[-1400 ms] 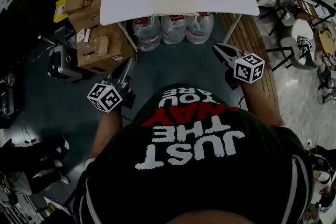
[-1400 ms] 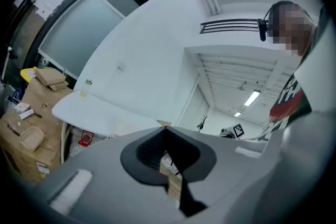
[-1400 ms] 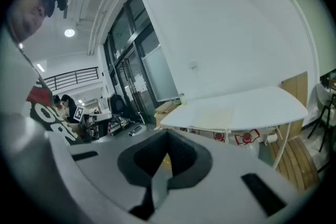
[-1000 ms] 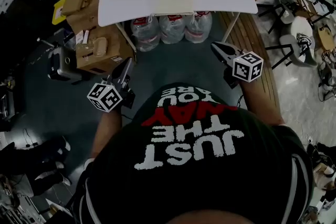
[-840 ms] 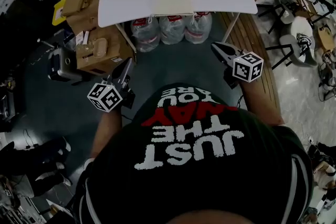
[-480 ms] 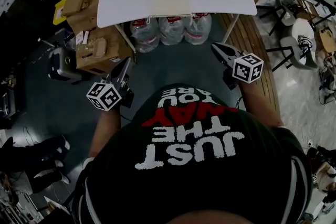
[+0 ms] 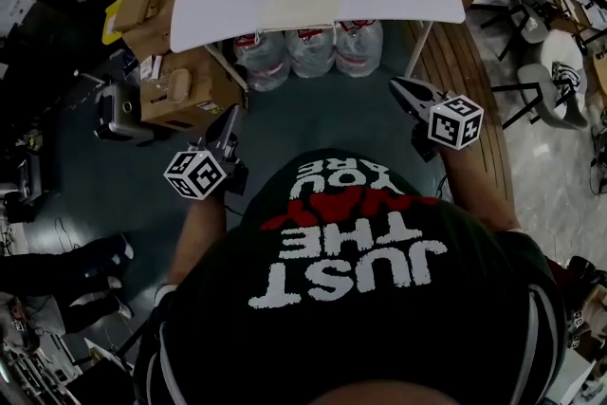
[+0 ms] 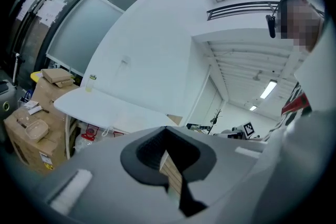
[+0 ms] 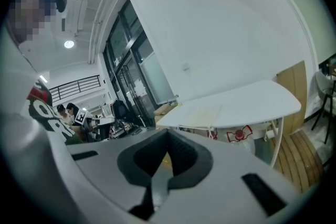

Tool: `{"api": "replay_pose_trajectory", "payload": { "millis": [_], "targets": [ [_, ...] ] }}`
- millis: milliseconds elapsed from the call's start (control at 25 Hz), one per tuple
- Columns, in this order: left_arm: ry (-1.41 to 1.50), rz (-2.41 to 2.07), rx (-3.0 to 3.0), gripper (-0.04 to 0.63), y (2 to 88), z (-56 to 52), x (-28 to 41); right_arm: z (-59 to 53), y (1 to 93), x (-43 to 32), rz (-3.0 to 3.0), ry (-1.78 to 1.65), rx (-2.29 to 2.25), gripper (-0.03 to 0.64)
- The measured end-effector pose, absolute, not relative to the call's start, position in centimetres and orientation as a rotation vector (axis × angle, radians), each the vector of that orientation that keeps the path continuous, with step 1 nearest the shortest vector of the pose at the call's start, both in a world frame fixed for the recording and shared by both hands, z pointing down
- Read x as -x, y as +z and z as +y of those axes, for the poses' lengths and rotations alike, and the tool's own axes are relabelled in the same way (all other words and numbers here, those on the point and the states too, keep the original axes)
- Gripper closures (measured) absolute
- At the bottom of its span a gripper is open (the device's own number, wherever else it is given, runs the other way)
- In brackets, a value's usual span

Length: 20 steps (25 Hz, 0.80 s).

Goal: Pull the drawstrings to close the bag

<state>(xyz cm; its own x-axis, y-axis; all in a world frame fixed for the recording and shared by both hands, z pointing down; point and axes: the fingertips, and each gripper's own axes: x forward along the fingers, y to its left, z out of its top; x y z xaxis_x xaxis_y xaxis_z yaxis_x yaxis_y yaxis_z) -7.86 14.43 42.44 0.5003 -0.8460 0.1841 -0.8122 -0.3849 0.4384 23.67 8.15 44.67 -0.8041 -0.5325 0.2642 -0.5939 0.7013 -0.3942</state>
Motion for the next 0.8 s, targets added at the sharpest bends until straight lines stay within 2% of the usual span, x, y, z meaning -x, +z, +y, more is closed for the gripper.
{"api": "replay_pose_trajectory", "payload": {
  "millis": [320,800],
  "targets": [
    [0.012,-1.368,-2.244,0.594,44.8,11.0,9.5,4.1,48.5,-21.7,-2.739,0.747,-0.904,0.612],
    [0.09,-1.08,-2.299,0.594,50.7,-3.6,22.0,-6.2,53.1,-9.0,-2.534,0.833,-1.118,0.612]
  ]
}}
